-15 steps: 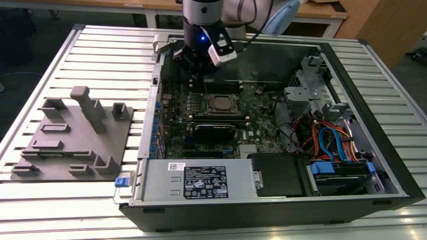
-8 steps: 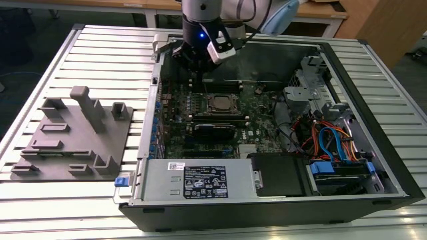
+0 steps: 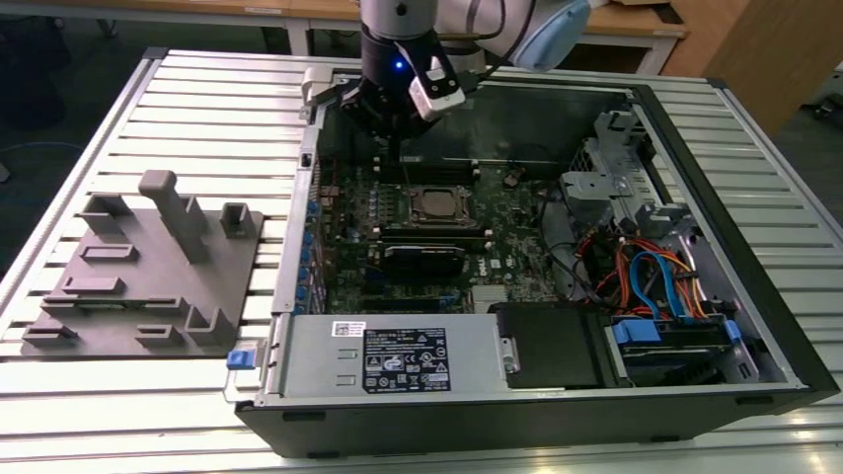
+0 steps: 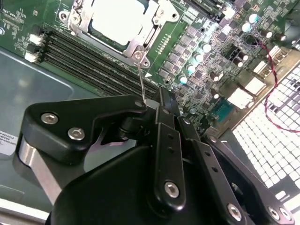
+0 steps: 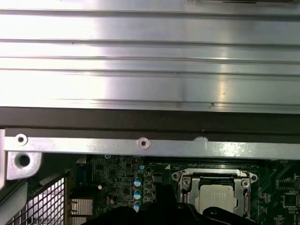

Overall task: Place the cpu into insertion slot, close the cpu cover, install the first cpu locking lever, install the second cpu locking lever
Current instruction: 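Install the first cpu locking lever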

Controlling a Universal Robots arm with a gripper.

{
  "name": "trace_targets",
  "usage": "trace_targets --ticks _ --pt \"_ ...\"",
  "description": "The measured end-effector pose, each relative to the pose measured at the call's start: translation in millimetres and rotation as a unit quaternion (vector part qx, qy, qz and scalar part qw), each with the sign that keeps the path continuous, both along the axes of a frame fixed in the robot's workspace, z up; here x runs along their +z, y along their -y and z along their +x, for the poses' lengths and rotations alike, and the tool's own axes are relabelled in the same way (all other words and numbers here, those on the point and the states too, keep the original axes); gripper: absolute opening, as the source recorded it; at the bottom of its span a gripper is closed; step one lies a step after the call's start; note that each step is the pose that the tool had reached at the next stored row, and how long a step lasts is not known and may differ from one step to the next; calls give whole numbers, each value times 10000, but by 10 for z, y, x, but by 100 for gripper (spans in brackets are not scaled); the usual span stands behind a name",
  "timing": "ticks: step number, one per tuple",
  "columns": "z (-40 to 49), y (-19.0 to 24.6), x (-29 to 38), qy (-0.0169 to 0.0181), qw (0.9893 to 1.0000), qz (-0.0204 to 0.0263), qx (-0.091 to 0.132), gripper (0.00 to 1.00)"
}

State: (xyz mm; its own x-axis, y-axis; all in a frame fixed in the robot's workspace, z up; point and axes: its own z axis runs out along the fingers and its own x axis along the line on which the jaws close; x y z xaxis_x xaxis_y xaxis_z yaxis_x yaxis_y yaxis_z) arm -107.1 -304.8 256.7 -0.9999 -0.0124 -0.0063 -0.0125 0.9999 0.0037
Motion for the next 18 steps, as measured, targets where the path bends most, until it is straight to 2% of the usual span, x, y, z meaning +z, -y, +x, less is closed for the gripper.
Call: trace_targets --ticks 12,18 --pt "76 -1 -1 0 10000 0 0 10" --pt "86 -1 -1 0 10000 0 0 10"
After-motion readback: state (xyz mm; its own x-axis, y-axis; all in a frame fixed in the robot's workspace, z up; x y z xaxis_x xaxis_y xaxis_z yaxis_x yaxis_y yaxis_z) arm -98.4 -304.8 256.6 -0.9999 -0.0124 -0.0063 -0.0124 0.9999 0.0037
